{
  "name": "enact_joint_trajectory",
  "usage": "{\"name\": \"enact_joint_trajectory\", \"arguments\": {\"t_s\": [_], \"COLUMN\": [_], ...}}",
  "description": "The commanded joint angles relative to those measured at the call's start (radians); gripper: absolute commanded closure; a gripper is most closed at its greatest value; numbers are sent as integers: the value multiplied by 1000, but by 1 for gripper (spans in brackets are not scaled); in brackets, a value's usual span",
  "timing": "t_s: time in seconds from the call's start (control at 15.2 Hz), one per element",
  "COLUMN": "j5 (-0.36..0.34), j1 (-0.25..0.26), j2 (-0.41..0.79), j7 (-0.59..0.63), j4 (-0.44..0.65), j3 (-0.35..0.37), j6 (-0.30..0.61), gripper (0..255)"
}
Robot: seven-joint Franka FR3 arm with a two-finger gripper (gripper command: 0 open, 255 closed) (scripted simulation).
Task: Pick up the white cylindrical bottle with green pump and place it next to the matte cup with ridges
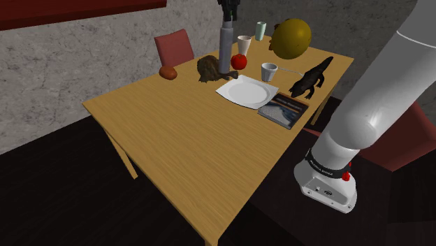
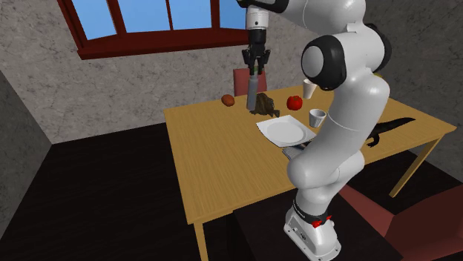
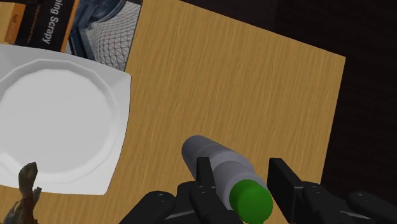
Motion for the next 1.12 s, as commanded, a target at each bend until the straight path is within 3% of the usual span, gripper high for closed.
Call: {"name": "enact_joint_trajectory", "arguments": {"t_s": [0.0,0.53,1.06], "j5": [-16,-88,-154], "j1": [-23,-107,-191], "j2": [-24,-57,-23], "j7": [-56,-262,-466], "j4": [-37,-113,-115], "j3": [-27,-135,-245], "j6": [9,41,79], "gripper": [255,255,255]}}
